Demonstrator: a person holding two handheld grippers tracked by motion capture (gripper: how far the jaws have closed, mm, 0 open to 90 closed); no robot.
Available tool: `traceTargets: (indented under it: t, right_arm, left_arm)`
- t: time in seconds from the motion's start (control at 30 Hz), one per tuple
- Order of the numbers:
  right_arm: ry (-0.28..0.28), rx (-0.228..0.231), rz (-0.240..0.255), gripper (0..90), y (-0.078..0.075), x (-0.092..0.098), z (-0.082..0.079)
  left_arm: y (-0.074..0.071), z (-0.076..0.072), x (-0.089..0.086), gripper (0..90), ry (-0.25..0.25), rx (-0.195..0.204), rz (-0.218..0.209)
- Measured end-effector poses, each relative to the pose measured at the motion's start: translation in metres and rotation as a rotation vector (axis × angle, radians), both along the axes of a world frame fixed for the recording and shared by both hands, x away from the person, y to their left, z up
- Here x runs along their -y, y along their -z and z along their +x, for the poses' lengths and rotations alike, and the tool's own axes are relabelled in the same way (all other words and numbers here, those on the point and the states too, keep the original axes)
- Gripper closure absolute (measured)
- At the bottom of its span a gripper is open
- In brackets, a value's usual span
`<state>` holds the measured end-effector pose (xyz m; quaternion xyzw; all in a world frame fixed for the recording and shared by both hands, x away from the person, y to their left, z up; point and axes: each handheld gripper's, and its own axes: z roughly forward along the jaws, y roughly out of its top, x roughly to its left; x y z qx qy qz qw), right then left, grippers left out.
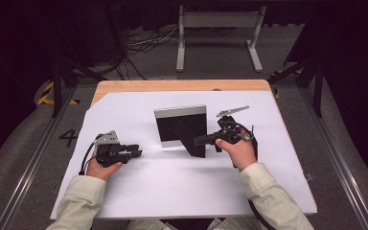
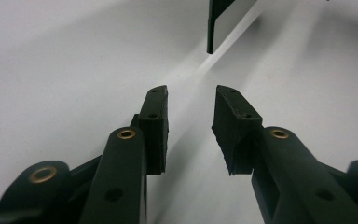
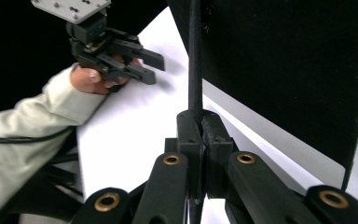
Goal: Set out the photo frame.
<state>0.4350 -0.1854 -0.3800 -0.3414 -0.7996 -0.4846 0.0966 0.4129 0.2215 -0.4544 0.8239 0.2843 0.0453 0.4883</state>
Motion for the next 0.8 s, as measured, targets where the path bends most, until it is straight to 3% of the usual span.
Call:
traceTargets:
  t: [0.2,0.33,0.8]
  right_arm:
    - [-0.016,0.083,-0.065,87.4,0.007,0.003,-0.004]
    - [-0.049,0.128,-0.072,87.3,0.011,0.006,-0.006]
    - [-0.136,0.233,-0.135,87.1,0.023,0.013,-0.013]
  left_arm:
    - [0.000,0.000,0.000,65.8,-0.001,0.000,0.000]
    - [0.000,0.000,0.000,65.2,-0.004,-0.003,-0.001]
    - [0.000,0.000,0.001,64.2,-0.008,-0.005,-0.002]
